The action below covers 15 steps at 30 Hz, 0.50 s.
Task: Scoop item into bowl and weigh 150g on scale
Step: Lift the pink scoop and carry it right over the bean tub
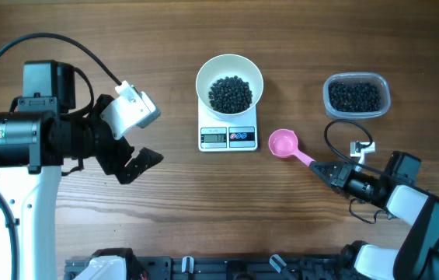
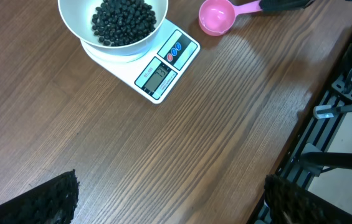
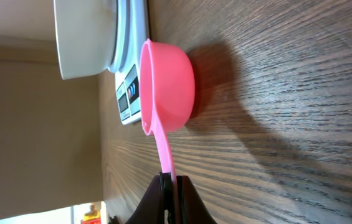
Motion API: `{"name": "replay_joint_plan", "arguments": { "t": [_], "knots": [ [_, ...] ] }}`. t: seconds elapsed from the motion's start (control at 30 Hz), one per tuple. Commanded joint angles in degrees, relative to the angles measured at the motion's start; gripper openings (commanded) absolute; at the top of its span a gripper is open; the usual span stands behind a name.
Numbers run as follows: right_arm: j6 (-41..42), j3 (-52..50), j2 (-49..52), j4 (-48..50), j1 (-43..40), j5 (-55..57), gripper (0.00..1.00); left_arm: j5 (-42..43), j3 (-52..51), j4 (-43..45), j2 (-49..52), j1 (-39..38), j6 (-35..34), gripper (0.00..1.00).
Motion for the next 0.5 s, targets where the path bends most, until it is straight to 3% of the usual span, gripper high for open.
{"name": "replay_joint_plan", "arguments": {
  "t": [0.0,0.17,0.47],
  "knots": [
    [1.36,-0.35,-2.84,-0.15,0.28,-0.90,0.04,0.44,0.81,-0.07,-0.57,0.31,0.55,1.00],
    [6.54,-0.33,-10.40,-0.13,0.28,-1.36,0.04,0.44,0.81,-0.07,-0.57,0.31,0.55,1.00],
    [18.29,2.73,-33.03,-1.55,0.28,-1.25,0.05,0.44,0.81,-0.07,-0.57,0.31,0.55,1.00]
  ]
}}
